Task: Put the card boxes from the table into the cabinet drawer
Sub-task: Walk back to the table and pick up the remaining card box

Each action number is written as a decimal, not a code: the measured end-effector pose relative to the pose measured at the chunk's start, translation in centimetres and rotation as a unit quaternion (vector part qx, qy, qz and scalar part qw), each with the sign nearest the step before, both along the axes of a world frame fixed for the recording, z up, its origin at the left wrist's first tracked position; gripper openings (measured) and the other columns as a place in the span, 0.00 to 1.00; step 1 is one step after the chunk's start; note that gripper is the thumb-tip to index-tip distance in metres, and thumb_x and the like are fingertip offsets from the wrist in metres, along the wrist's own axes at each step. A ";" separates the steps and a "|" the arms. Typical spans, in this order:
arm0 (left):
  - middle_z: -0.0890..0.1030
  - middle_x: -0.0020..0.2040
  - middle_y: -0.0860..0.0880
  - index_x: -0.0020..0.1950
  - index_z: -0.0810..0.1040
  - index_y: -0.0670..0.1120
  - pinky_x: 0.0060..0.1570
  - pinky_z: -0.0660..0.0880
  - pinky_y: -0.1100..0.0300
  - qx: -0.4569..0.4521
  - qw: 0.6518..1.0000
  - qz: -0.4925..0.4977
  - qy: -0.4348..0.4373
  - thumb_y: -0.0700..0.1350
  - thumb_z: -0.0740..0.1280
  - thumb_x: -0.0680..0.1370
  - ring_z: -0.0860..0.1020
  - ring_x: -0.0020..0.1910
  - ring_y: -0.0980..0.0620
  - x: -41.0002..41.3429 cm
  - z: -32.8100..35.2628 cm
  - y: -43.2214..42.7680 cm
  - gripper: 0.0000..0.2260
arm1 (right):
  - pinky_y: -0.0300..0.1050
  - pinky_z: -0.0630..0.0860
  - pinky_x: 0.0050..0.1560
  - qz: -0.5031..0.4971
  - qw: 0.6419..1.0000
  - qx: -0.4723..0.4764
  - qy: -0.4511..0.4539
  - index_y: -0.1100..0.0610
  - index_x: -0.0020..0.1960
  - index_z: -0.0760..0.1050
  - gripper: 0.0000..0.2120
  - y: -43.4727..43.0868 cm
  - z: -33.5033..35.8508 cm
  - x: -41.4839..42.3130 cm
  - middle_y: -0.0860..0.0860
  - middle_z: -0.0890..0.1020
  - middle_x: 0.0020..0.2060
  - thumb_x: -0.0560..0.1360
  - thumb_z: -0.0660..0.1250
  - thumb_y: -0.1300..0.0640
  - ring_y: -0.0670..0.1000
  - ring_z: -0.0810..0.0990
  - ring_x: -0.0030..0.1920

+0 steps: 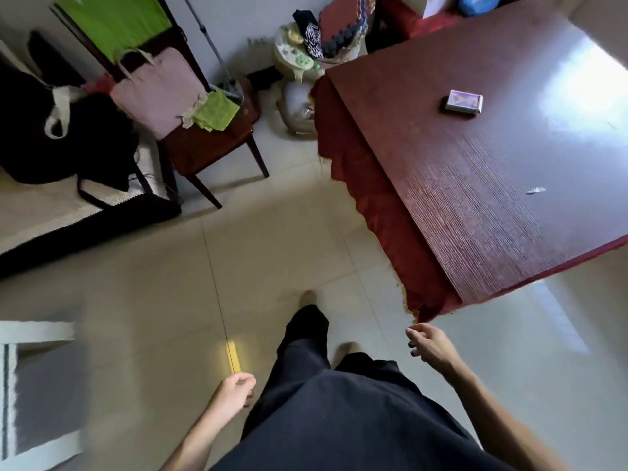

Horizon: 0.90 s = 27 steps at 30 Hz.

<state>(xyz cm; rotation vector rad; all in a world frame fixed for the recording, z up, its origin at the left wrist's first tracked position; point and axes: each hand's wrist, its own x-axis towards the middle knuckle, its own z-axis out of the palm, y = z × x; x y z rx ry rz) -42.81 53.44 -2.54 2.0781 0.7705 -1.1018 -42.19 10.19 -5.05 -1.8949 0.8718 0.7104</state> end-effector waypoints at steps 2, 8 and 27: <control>0.83 0.47 0.50 0.53 0.79 0.49 0.34 0.72 0.65 0.010 1.000 -0.007 0.006 0.47 0.63 0.80 0.80 0.42 0.56 2.6 -0.7 0.9 0.06 | 0.35 0.72 0.32 -0.010 1.000 -0.004 -0.012 0.55 0.53 0.80 0.07 0.5 0.1 4.2 0.52 0.85 0.41 0.80 0.66 0.54 0.48 0.83 0.36; 0.79 0.39 0.50 0.42 0.79 0.47 0.34 0.66 0.62 0.000 0.999 -0.052 0.014 0.43 0.63 0.78 0.73 0.35 0.53 15.1 -1.7 2.1 0.07 | 0.37 0.73 0.33 -0.080 0.997 -0.007 -0.001 0.57 0.54 0.81 0.08 1.5 0.5 11.4 0.52 0.84 0.39 0.80 0.66 0.55 0.48 0.81 0.35; 0.82 0.43 0.46 0.53 0.79 0.47 0.36 0.70 0.60 -0.053 0.957 -0.285 -0.017 0.47 0.63 0.80 0.76 0.34 0.51 53.0 0.0 -17.0 0.07 | 0.46 0.72 0.43 -0.283 0.949 -0.004 0.141 0.63 0.41 0.81 0.12 1.7 -1.0 16.7 0.56 0.86 0.40 0.79 0.65 0.59 0.54 0.80 0.41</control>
